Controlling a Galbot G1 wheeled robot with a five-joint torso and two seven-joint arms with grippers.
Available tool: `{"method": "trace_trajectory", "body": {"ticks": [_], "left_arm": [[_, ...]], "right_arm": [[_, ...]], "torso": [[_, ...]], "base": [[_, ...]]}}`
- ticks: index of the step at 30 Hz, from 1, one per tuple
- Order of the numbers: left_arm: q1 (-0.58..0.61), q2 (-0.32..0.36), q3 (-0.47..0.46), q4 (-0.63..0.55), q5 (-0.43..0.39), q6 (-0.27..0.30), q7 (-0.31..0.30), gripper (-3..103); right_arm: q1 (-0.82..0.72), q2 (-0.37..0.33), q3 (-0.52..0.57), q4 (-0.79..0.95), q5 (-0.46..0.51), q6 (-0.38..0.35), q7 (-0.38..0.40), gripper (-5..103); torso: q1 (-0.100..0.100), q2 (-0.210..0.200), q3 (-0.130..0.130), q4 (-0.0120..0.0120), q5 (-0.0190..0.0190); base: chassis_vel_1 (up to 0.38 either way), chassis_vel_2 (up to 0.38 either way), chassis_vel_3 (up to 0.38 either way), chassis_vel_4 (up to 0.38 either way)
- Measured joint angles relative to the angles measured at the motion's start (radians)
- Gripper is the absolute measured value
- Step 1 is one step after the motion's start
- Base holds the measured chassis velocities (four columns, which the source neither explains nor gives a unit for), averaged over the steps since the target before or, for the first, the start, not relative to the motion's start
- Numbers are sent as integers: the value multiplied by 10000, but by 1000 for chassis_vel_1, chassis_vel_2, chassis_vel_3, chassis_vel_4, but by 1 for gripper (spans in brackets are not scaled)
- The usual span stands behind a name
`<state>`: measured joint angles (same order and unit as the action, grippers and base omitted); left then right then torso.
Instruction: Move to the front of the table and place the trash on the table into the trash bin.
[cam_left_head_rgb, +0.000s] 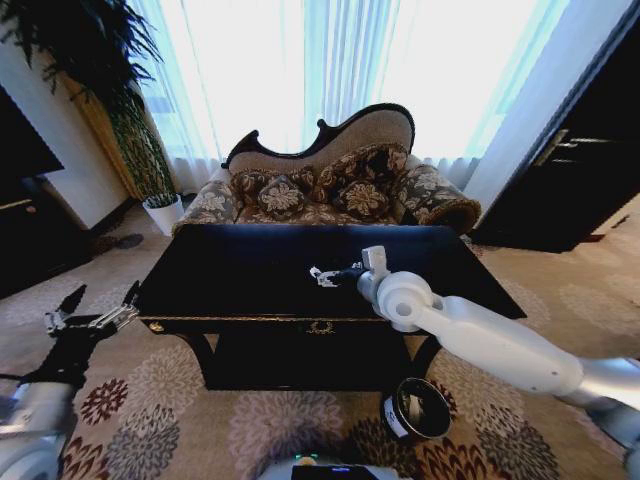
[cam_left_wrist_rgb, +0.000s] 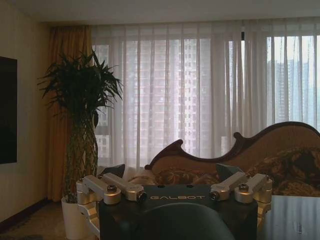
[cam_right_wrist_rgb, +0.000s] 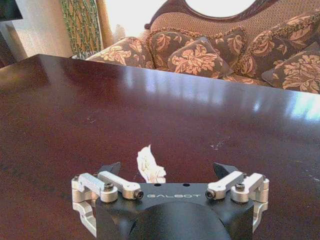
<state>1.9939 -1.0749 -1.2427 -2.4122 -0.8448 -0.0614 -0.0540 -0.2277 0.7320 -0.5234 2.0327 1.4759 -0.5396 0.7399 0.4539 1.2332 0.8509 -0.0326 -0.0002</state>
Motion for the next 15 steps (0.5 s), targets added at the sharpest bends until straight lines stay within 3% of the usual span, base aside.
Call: {"method": "trace_trajectory", "body": {"ticks": [8,15], "left_arm": [[0,0,0,0,0,0,0,100],[0,0,0,0,0,0,0,100]], "right_arm": [[-414,646,-62,-691,-449,-6,-121,100],[-665,712,83,-742,-615,17,-215,100]], "torso": [[0,0,0,2,1],[-1,1,-1,1,0]], "base": [[0,0,0,0],[0,0,0,0]]}}
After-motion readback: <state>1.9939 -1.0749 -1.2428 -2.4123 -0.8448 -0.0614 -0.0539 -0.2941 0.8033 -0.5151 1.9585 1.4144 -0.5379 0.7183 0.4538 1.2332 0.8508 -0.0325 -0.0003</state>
